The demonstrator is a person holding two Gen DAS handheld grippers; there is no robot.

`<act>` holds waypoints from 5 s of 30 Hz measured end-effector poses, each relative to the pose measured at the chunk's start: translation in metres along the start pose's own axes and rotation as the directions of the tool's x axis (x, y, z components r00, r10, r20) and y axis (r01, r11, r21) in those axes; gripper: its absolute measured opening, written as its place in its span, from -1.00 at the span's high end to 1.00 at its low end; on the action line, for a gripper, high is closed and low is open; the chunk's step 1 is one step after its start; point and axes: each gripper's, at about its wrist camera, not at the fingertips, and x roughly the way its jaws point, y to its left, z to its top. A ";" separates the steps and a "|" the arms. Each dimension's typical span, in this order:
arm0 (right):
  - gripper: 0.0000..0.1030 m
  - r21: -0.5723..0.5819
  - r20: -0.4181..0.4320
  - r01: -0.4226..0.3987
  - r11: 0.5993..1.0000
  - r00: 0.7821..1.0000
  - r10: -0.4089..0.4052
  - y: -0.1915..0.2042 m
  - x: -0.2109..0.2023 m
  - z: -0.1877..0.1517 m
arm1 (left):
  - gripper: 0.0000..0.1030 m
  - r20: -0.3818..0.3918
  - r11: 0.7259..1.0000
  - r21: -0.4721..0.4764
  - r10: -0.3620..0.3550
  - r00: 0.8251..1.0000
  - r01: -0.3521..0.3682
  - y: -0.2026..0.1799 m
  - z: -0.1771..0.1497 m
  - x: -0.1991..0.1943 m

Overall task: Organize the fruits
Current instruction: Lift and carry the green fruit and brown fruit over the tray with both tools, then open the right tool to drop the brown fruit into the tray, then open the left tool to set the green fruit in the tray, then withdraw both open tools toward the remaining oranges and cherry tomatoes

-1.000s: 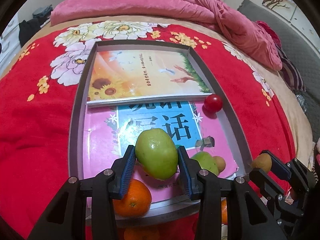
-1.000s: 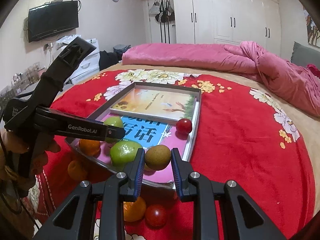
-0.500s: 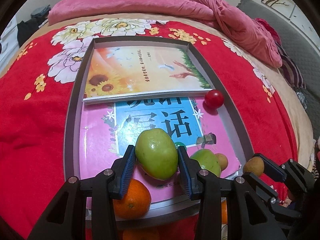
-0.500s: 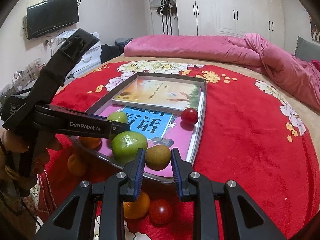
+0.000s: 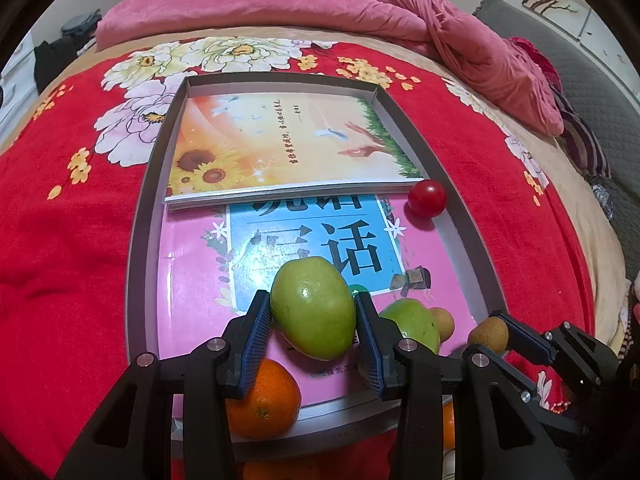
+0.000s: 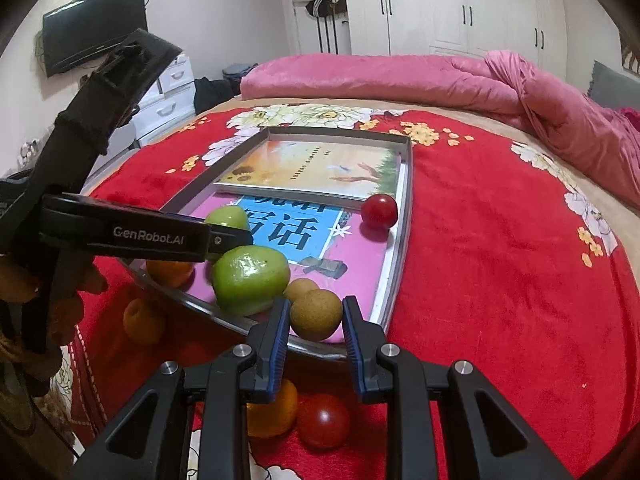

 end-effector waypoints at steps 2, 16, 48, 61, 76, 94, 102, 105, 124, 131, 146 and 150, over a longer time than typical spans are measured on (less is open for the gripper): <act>0.47 0.017 -0.002 -0.001 1.000 1.000 0.001 -0.003 0.001 0.000 | 0.14 0.000 1.000 0.000 0.000 1.000 0.000 0.000 0.000 0.000; 0.31 0.072 0.004 -0.032 0.997 0.999 0.032 -0.009 -0.002 -0.001 | 0.14 -0.001 1.000 -0.009 -0.016 1.000 0.016 0.001 -0.001 -0.001; -0.27 0.034 0.095 0.029 0.999 0.995 -0.032 -0.004 -0.023 0.002 | -0.03 0.052 0.999 -0.004 -0.046 0.998 0.046 -0.005 -0.007 -0.033; -0.41 0.038 0.114 0.044 0.998 0.992 -0.048 -0.005 -0.028 0.003 | -0.16 0.079 0.999 -0.014 -0.046 0.996 0.048 -0.005 -0.009 -0.052; -0.60 0.070 0.151 0.094 0.993 0.983 -0.103 -0.015 -0.039 0.006 | -0.46 0.110 0.999 -0.033 -0.031 0.993 0.035 0.001 -0.014 -0.070; -0.67 0.132 0.158 0.112 0.985 0.978 -0.133 -0.031 -0.048 0.007 | -0.47 0.114 0.999 -0.051 -0.009 0.993 0.015 0.017 -0.025 -0.082; -0.67 0.126 0.139 0.141 0.982 0.978 -0.158 -0.032 -0.055 0.001 | -0.47 0.088 1.000 -0.030 0.005 0.996 -0.003 0.020 -0.038 -0.079; -0.67 0.127 0.128 0.131 0.983 0.981 -0.147 -0.031 -0.058 -0.003 | -0.47 0.085 1.000 -0.024 0.007 0.996 -0.005 0.020 -0.042 -0.079; -0.83 0.063 0.064 0.114 0.991 0.991 -0.118 -0.010 -0.057 -0.016 | -0.51 0.049 1.000 0.008 0.004 0.999 -0.005 0.014 -0.063 -0.082; -0.83 0.033 0.051 0.117 0.993 0.992 -0.119 -0.003 -0.058 -0.020 | -0.51 0.049 1.000 0.010 0.007 0.999 -0.008 0.015 -0.066 -0.084; -0.83 0.039 0.013 0.129 0.991 0.992 -0.129 -0.002 -0.058 -0.028 | -0.51 0.010 0.998 0.057 -0.017 1.000 0.017 0.000 -0.081 -0.082; -0.83 0.023 -0.003 0.136 0.990 0.991 -0.136 0.000 -0.057 -0.031 | -0.51 -0.002 0.997 0.079 -0.023 1.000 0.023 -0.006 -0.085 -0.080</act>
